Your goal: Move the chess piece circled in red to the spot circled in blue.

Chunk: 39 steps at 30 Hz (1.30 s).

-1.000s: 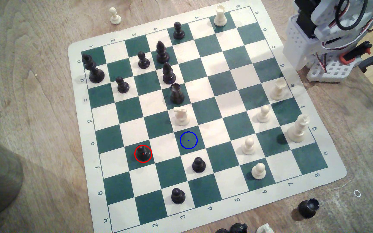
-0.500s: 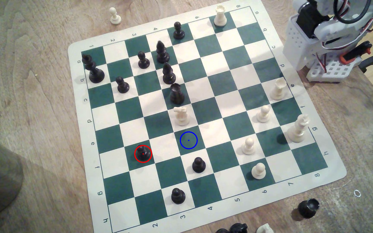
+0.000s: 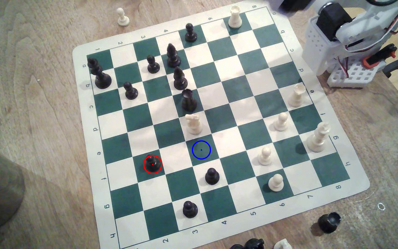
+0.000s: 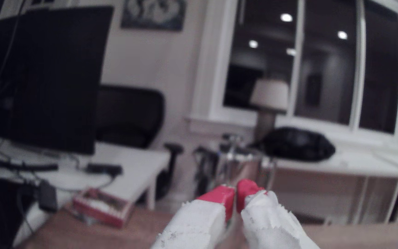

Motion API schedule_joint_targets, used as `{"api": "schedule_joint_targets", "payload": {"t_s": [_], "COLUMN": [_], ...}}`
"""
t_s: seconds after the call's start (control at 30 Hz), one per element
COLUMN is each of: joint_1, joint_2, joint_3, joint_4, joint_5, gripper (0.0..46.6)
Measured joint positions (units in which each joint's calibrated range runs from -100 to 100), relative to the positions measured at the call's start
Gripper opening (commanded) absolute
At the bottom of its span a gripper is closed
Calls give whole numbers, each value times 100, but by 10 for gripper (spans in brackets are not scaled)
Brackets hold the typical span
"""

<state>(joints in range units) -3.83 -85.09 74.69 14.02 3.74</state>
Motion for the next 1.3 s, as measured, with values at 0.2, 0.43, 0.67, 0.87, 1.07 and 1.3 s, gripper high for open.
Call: {"api": "schedule_joint_targets", "payload": {"t_s": [0.2, 0.43, 0.67, 0.87, 1.07, 1.3], "joint_1": [-7, -354, -664, -649, -656, -568], "joint_2": [972, 2681, 4022, 5362, 6276, 6996], "joint_3": [-515, -1916, -2937, -4085, -4690, -5260], "joint_4": [709, 1641, 1880, 2486, 2637, 3402], "joint_5": [-230, -713, -1128, -1499, -1661, -1846], "gripper": [2, 2, 2, 2, 58, 148]}}
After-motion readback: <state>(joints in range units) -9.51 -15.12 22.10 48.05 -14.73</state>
